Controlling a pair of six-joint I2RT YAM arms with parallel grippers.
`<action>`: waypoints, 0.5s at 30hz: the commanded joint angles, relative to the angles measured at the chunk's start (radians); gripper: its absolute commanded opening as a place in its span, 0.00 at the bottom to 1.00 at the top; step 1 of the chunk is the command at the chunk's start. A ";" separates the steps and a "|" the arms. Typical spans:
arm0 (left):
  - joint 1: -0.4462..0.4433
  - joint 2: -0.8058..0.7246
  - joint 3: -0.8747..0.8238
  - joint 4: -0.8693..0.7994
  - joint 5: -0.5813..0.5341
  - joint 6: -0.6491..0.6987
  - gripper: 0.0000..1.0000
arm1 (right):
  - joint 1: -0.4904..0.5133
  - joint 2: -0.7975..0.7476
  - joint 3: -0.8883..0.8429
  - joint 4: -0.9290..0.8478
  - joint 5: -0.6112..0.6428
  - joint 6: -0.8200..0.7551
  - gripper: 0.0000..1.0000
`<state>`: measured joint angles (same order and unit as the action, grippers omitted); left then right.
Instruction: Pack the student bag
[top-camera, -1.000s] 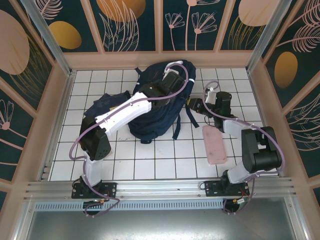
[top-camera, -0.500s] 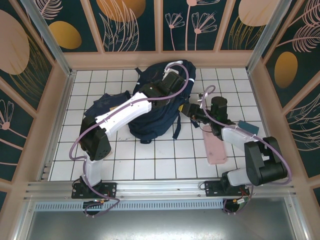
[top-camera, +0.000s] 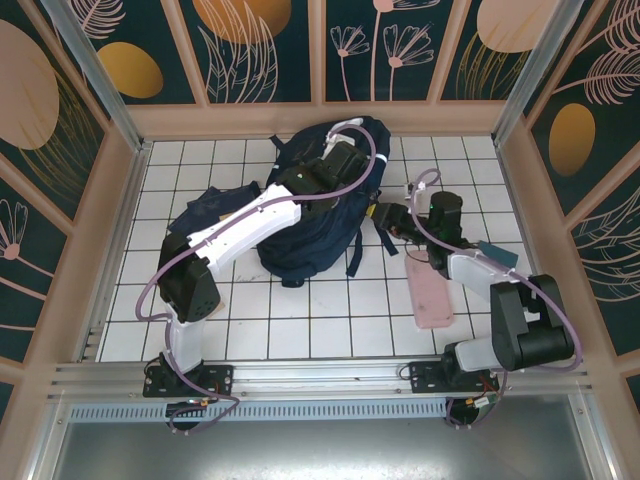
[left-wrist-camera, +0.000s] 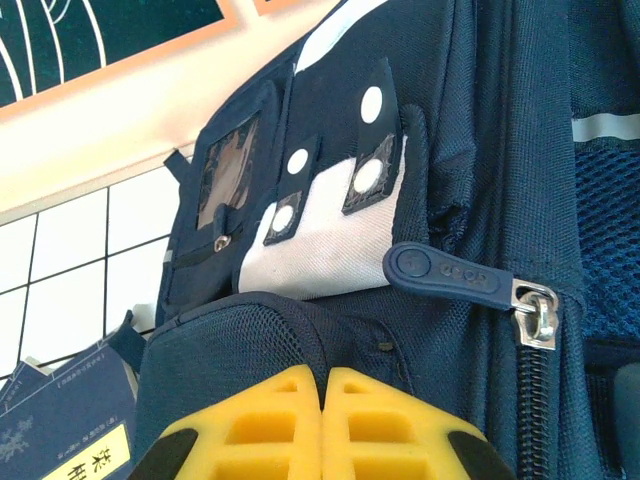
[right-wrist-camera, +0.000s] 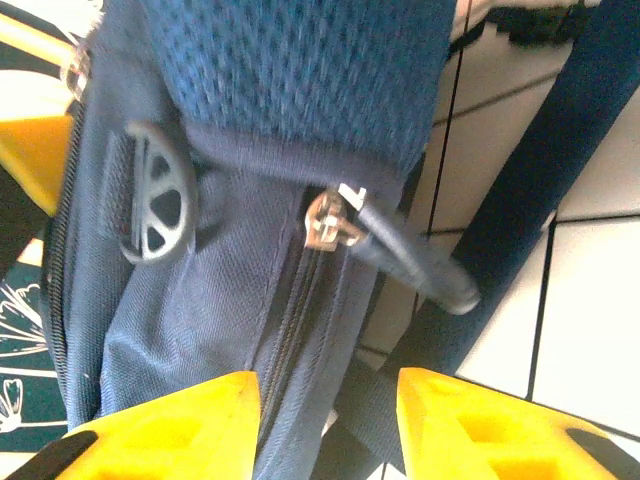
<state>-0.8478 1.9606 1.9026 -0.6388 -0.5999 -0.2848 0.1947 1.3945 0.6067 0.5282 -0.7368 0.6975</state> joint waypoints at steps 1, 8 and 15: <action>0.002 -0.089 0.026 0.110 -0.093 0.018 0.00 | -0.044 0.009 0.021 0.053 -0.072 -0.089 0.43; 0.006 -0.097 0.027 0.107 -0.093 0.024 0.00 | -0.031 0.043 0.118 -0.026 -0.182 -0.255 0.50; 0.009 -0.096 0.033 0.103 -0.081 0.024 0.00 | -0.023 0.115 0.169 -0.031 -0.129 -0.257 0.64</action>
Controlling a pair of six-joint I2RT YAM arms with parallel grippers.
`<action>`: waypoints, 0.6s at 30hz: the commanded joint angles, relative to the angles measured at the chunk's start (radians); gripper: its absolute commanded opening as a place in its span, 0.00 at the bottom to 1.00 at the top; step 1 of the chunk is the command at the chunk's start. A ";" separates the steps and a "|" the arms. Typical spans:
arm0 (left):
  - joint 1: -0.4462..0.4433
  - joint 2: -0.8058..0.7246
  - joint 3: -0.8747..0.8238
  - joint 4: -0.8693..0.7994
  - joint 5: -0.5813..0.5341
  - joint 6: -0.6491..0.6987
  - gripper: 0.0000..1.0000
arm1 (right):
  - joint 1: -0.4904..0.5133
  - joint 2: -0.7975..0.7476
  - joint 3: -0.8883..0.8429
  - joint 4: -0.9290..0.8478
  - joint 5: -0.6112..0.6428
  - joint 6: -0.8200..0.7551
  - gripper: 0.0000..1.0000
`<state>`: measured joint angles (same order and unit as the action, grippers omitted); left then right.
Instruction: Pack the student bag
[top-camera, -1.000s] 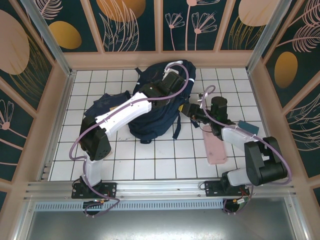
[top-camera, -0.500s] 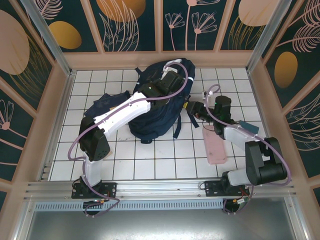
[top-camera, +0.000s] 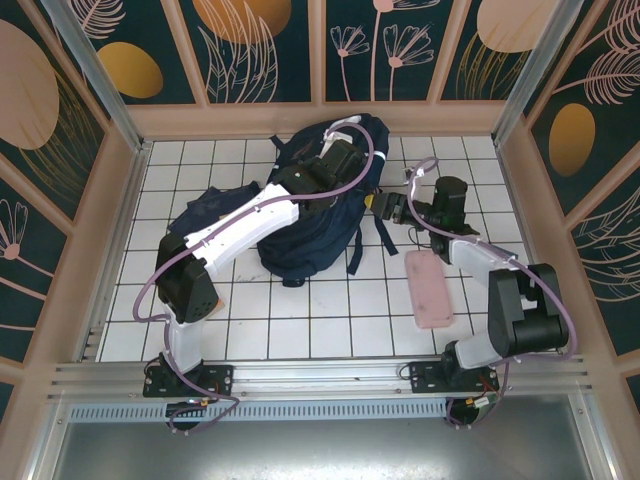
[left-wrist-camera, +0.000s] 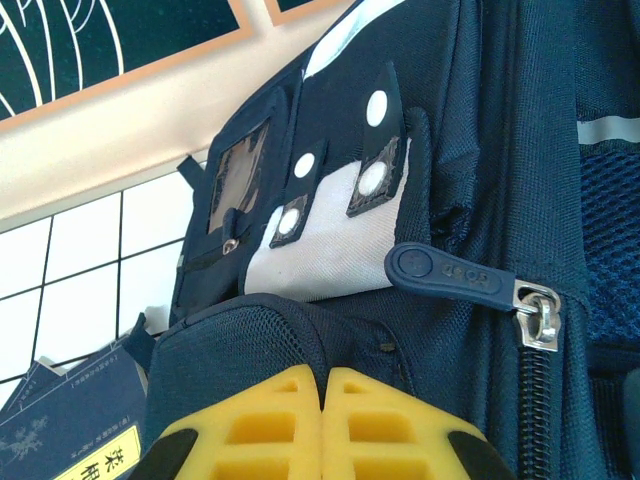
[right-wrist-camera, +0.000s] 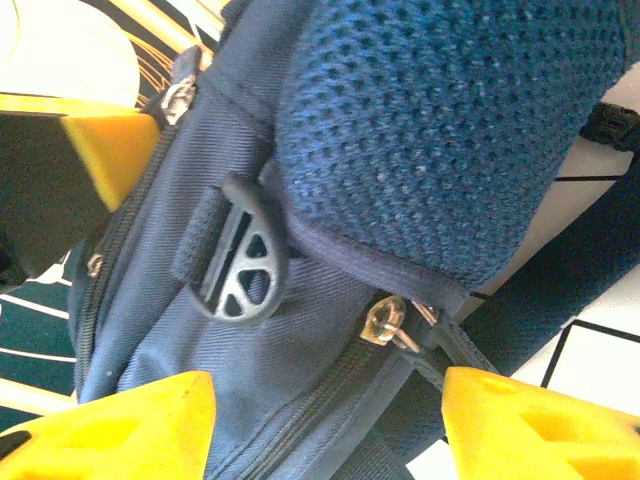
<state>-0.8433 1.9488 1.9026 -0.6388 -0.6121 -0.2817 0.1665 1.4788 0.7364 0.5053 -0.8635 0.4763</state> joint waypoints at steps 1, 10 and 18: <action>0.004 -0.085 0.036 0.100 -0.070 0.020 0.00 | 0.005 0.042 0.048 -0.012 0.006 -0.041 0.65; 0.006 -0.084 0.035 0.091 -0.069 0.017 0.00 | 0.013 0.101 0.072 0.016 -0.052 -0.059 0.73; 0.007 -0.080 0.038 0.086 -0.072 0.013 0.00 | 0.013 0.048 0.033 -0.007 -0.057 -0.041 0.64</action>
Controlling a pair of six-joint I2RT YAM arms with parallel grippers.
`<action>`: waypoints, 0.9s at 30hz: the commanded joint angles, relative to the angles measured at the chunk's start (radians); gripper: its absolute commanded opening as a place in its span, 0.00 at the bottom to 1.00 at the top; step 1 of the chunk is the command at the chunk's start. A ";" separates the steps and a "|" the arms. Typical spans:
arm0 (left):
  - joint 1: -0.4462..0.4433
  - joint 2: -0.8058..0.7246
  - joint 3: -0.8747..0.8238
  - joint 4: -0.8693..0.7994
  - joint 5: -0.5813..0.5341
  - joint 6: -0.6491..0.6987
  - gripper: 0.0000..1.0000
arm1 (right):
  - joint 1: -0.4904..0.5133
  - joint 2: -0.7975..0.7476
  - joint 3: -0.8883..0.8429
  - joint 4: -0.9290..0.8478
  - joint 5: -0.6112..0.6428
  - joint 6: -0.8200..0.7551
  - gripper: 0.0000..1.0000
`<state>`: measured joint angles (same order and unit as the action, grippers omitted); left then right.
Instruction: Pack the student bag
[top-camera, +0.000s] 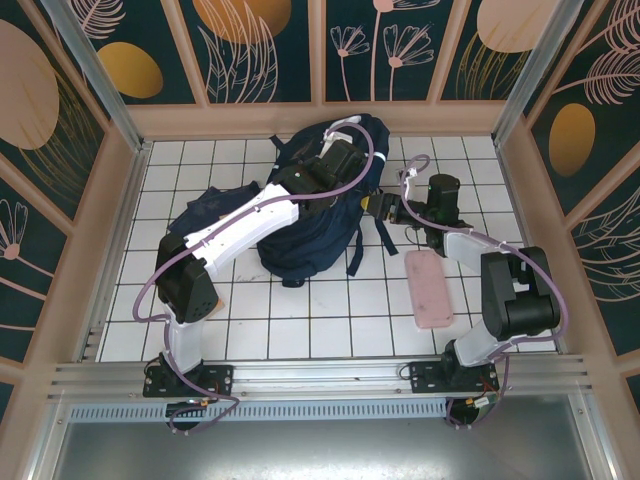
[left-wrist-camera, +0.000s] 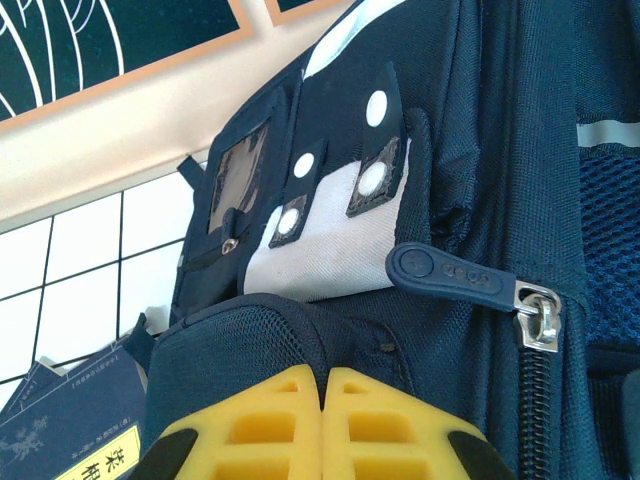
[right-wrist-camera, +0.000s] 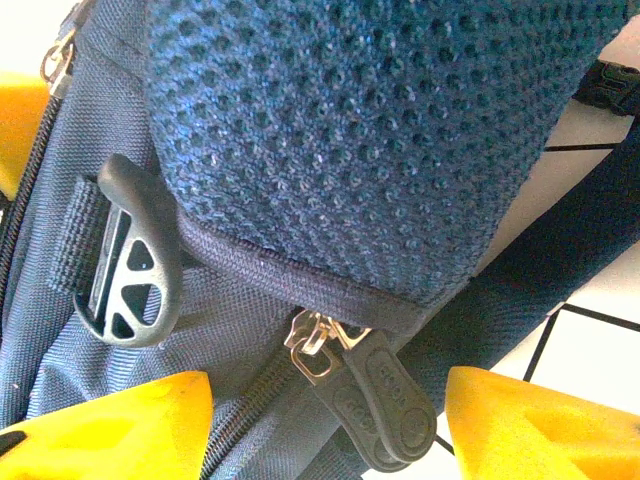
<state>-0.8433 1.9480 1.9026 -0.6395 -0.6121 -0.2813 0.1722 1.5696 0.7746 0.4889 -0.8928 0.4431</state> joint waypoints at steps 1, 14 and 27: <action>0.006 -0.080 0.039 0.087 -0.072 0.013 0.00 | 0.008 -0.048 -0.016 0.016 -0.031 0.006 0.63; 0.006 -0.073 0.041 0.092 -0.069 0.019 0.00 | 0.015 -0.127 -0.113 0.154 -0.100 0.148 0.44; 0.006 -0.073 0.036 0.095 -0.060 0.018 0.00 | 0.036 -0.116 -0.069 0.045 0.066 0.109 0.42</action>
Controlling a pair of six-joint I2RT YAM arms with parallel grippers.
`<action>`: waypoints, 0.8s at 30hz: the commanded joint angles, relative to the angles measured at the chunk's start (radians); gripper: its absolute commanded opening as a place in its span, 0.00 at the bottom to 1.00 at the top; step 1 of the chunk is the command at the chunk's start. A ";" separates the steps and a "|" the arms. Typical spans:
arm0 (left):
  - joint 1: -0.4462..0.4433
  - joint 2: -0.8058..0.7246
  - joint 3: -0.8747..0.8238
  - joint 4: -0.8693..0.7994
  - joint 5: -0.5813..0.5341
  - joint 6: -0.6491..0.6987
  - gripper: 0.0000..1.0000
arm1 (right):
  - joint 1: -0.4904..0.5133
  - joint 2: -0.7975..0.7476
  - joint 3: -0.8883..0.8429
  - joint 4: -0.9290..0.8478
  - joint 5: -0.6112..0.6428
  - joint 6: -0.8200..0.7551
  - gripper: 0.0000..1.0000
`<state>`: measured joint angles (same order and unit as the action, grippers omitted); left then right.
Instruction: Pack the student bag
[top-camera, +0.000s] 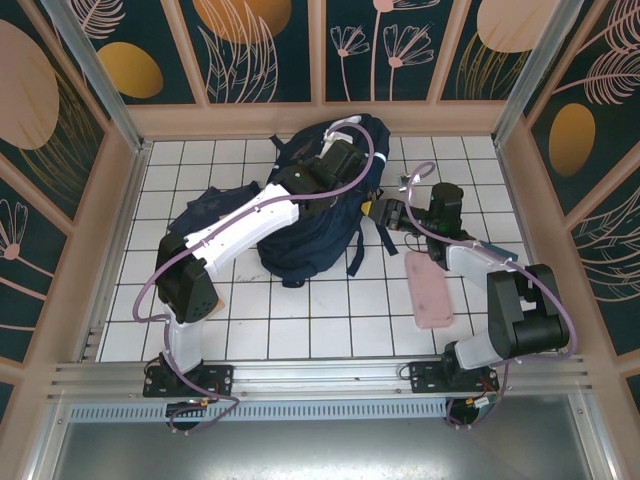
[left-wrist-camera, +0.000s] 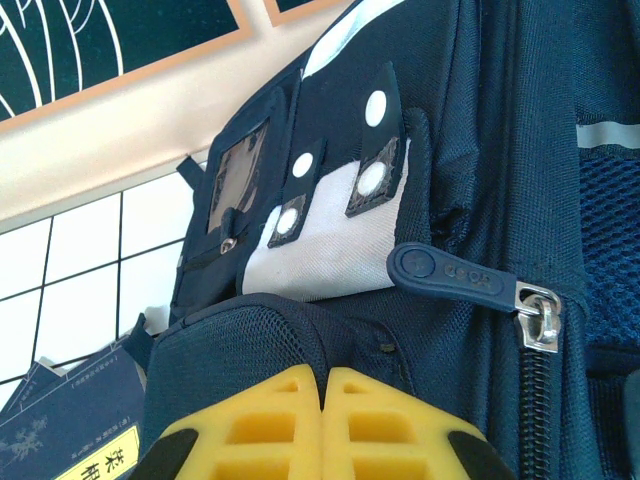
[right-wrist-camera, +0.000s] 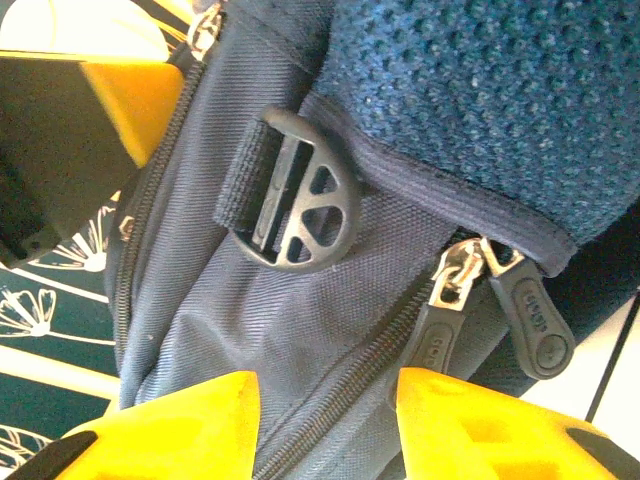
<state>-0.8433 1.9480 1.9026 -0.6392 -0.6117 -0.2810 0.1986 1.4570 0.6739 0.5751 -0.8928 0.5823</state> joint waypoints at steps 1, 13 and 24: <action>0.007 -0.074 0.036 0.094 -0.060 0.018 0.00 | 0.009 -0.012 0.033 -0.054 0.091 -0.034 0.42; 0.006 -0.079 0.034 0.095 -0.059 0.016 0.00 | 0.010 -0.050 0.040 -0.139 0.228 -0.082 0.42; 0.007 -0.080 0.030 0.095 -0.062 0.015 0.00 | 0.011 0.026 0.078 -0.128 0.069 -0.095 0.48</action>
<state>-0.8433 1.9480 1.9026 -0.6392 -0.6117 -0.2810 0.2031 1.4670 0.7204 0.4366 -0.7654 0.5018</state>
